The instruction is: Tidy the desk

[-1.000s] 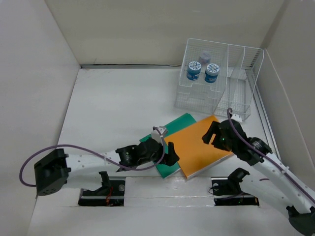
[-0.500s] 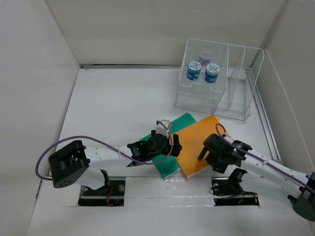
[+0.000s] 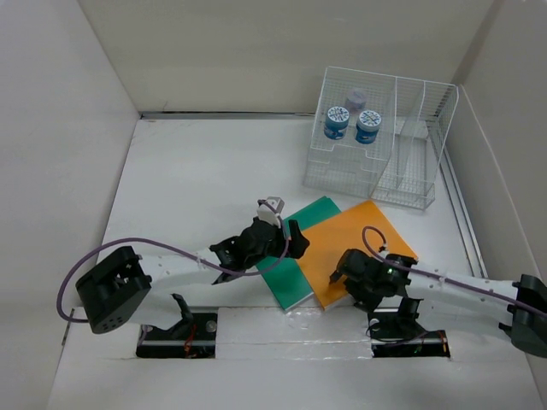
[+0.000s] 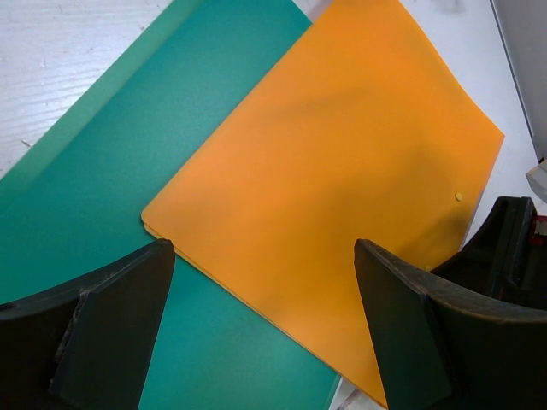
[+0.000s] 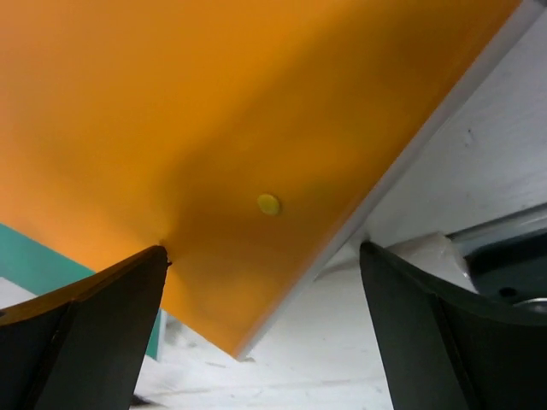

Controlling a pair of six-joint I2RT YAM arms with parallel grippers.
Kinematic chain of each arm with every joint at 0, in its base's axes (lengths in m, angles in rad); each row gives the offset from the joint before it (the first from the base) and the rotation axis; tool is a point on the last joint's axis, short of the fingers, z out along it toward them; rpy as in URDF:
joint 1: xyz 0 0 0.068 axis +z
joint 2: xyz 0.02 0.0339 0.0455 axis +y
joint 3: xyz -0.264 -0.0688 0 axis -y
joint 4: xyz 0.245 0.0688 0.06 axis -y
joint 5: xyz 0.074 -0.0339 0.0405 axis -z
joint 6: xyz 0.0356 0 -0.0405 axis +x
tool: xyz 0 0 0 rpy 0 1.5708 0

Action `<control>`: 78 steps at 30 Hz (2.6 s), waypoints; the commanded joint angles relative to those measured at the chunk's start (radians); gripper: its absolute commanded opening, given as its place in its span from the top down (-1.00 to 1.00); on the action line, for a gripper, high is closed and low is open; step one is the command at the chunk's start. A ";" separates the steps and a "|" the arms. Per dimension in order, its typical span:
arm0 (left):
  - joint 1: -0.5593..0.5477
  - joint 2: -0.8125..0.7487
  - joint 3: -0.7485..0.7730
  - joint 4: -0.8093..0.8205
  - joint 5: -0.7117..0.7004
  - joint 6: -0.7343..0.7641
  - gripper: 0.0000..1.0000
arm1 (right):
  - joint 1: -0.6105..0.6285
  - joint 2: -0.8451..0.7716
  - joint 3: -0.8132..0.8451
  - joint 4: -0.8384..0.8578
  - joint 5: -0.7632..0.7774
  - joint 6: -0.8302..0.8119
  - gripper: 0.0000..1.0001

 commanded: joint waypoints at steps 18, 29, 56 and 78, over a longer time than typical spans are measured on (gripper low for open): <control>0.144 0.114 0.034 0.023 0.057 0.024 -0.54 | 0.429 0.421 0.012 0.175 0.535 0.622 -0.39; 0.144 0.036 -0.046 0.021 0.147 0.007 -0.57 | 0.479 0.519 0.128 0.023 0.605 0.574 0.36; 0.144 -0.274 -0.170 -0.270 -0.140 -0.016 -0.52 | 0.667 0.678 0.419 0.264 0.733 -0.116 1.00; 0.241 -0.167 -0.236 -0.181 -0.134 -0.192 0.23 | 0.667 0.383 0.199 0.057 0.736 0.059 -0.11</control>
